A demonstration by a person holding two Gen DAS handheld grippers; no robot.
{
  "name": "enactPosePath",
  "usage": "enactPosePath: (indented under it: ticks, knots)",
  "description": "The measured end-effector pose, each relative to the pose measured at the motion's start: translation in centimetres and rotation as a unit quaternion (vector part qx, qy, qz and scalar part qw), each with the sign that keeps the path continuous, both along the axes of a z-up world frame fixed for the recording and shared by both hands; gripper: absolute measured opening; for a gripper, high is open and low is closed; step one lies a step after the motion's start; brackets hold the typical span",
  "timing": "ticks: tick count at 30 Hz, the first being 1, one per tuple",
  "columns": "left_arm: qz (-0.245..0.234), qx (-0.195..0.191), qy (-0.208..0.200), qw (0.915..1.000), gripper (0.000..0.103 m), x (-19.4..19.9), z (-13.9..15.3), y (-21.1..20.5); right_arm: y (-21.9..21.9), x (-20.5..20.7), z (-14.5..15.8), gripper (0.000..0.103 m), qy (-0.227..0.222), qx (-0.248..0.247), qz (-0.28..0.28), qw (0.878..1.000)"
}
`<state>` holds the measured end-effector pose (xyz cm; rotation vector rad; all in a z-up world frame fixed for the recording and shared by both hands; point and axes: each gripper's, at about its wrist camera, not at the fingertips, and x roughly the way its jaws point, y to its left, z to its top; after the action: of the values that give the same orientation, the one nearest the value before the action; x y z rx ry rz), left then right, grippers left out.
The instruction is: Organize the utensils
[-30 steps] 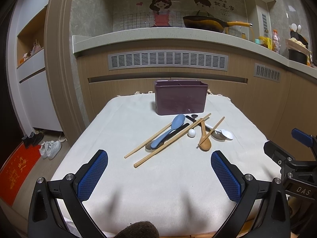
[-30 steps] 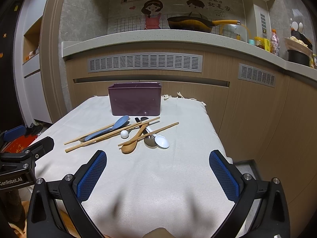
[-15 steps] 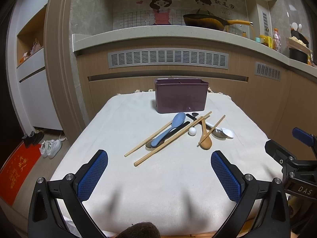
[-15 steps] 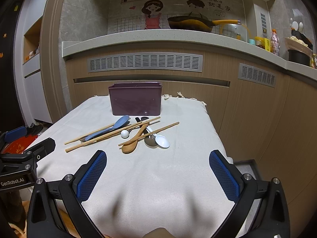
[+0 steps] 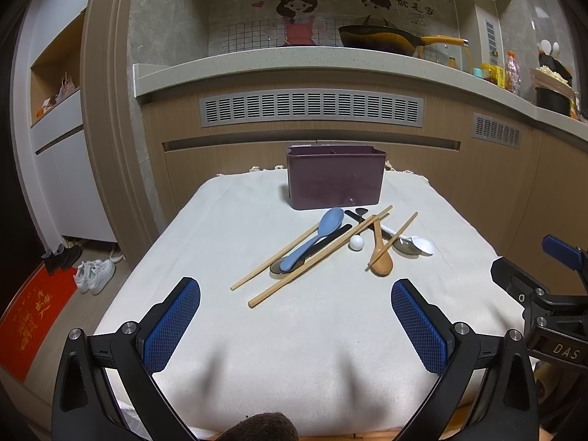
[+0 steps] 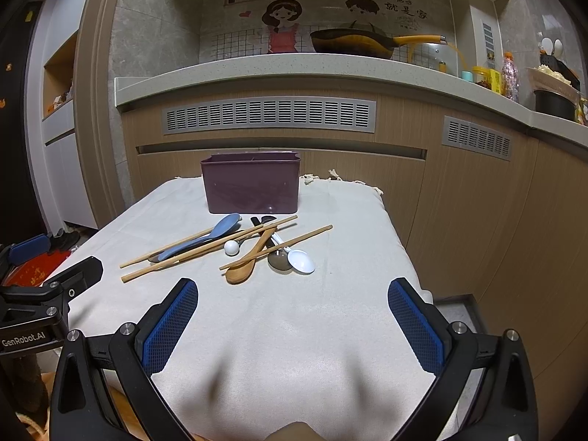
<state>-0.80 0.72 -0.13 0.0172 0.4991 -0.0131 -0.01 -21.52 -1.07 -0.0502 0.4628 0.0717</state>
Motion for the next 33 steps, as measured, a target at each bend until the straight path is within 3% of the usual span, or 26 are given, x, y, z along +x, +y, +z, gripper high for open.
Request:
enactPosePath:
  ticks: [23,33]
  knots:
    - [-0.003,0.006,0.021,0.9998,0.103,1.1,-0.4,-0.2,-0.7,0.6,-0.1,0.103,0.005,0.004,-0.002,1.000]
    - [-0.017,0.008,0.031,0.9993,0.103,6.2,-0.1,0.1,-1.2,4.5,0.3,0.103,0.020,-0.008,-0.002,1.000]
